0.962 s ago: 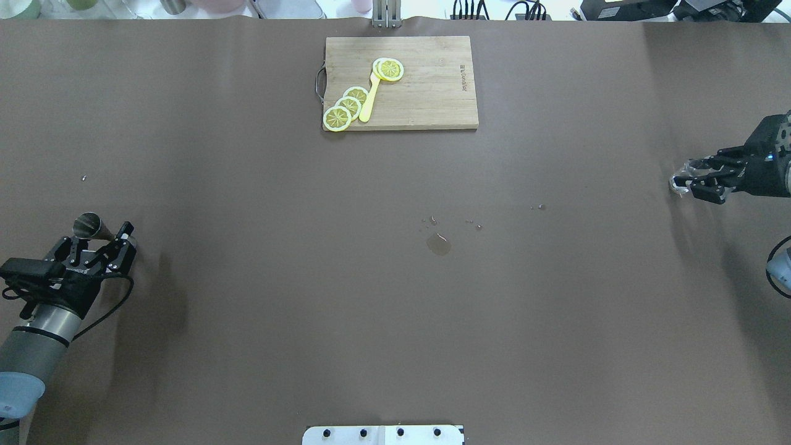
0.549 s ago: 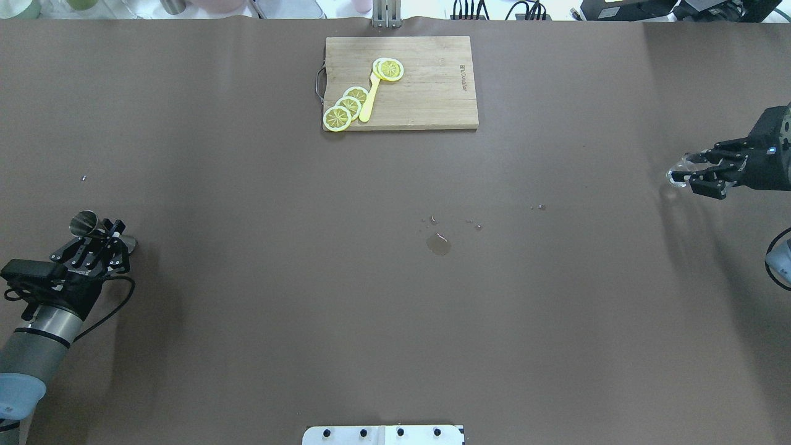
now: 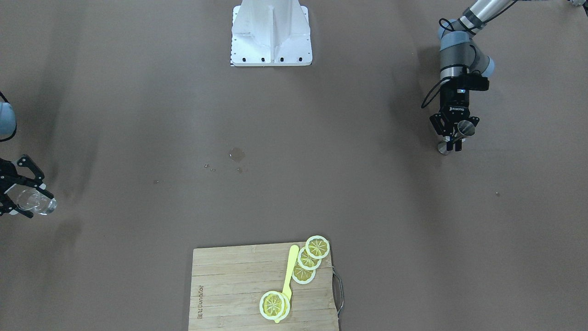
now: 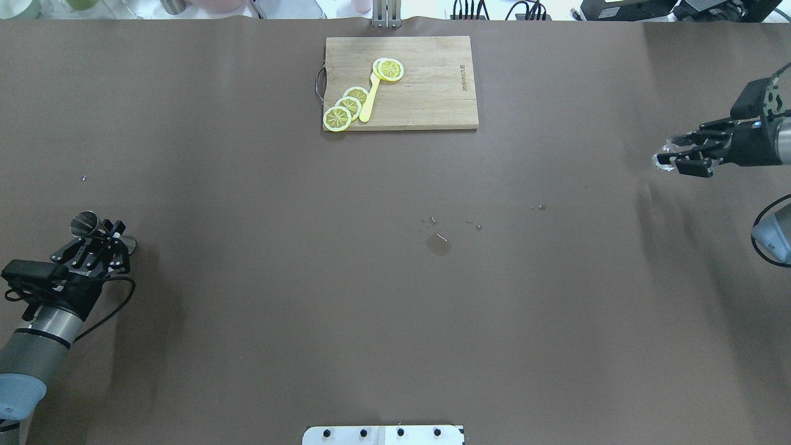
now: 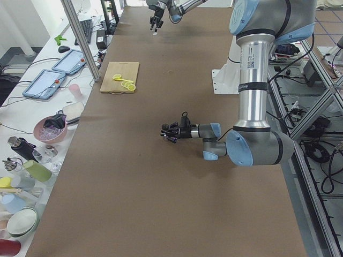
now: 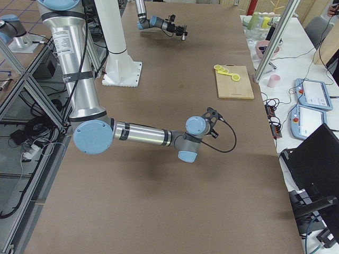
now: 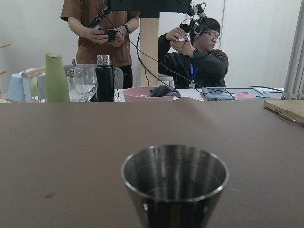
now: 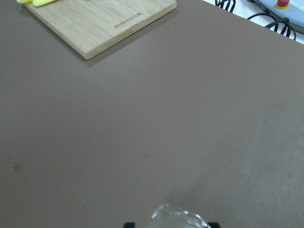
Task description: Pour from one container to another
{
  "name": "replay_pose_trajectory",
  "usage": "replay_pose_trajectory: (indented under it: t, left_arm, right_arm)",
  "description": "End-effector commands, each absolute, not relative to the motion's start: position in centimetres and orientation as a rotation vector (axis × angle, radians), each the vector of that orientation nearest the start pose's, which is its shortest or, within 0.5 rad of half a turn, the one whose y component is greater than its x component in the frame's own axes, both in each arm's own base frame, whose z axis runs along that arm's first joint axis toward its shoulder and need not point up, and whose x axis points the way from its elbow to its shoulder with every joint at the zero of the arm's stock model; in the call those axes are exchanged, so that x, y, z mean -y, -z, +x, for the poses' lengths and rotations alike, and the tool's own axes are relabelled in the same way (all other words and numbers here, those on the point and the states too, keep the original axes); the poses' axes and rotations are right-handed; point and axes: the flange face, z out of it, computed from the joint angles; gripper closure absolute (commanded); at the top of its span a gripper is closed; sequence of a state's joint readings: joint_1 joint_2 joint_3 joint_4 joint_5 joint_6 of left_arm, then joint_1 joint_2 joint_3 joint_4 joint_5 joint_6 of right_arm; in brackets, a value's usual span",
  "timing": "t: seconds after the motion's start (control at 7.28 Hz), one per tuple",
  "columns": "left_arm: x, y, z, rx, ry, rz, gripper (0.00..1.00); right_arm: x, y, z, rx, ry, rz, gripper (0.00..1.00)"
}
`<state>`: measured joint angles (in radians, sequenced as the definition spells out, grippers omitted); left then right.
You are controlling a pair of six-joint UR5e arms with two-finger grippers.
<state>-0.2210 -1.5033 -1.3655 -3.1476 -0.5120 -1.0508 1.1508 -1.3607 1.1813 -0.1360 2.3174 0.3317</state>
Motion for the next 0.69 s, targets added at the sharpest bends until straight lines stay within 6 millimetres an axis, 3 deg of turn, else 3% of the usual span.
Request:
replay_pose_trajectory:
  t: [0.0,0.41,0.55]
  left_arm:
    - [30.7,-60.8,36.4,-0.761,0.445,1.244,0.88]
    - [30.6,-59.7,35.7,-0.778,0.457,1.248,1.0]
    - [30.4,-58.9,34.8,-0.787,0.458,1.25,1.0]
  right_arm:
    - [56.3,-55.0,-16.5,1.057,0.547,0.87,1.0]
    - [57.6,-52.2,-18.0,1.065,0.575,0.906,1.0]
    - [58.4,-50.4,-18.7,1.064,0.614,0.929,1.0]
